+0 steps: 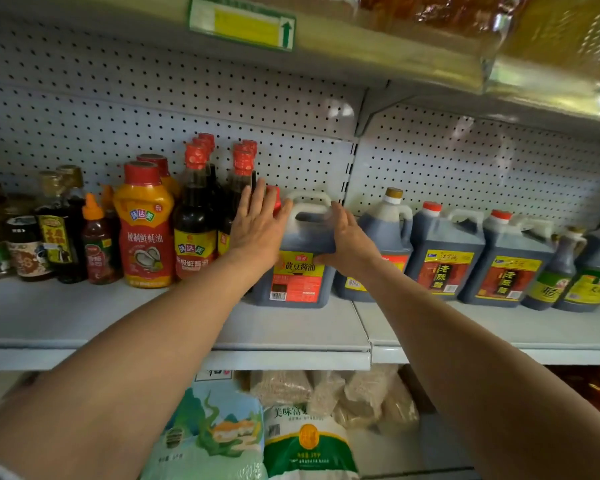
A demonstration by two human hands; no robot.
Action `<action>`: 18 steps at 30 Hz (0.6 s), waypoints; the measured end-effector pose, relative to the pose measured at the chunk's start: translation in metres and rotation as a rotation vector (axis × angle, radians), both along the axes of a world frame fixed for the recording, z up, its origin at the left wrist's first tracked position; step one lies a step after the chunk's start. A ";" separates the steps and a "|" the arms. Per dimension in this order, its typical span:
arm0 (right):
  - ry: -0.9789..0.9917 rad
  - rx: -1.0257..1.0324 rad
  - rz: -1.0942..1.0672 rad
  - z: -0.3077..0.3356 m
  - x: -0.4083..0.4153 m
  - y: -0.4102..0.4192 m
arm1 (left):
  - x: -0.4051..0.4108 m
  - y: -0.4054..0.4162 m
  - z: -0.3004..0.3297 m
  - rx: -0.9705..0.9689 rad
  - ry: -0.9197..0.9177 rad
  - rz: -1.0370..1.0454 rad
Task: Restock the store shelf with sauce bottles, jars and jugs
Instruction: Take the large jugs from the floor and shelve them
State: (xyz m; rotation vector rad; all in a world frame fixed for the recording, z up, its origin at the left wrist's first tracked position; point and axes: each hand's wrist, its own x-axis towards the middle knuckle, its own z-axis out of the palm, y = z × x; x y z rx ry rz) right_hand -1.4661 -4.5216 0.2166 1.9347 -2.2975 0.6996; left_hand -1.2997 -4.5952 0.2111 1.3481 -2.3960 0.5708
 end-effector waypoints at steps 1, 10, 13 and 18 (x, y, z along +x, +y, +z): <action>0.009 -0.012 -0.032 -0.002 0.005 0.006 | 0.003 0.005 -0.004 0.010 0.026 -0.001; 0.063 0.104 -0.183 -0.042 0.042 0.083 | 0.045 0.063 -0.068 0.153 0.213 -0.199; 0.058 0.159 -0.177 -0.062 0.054 0.103 | 0.059 0.089 -0.088 0.241 0.269 -0.175; 0.092 0.225 -0.033 -0.097 0.069 0.122 | 0.093 0.125 -0.118 0.414 0.386 -0.045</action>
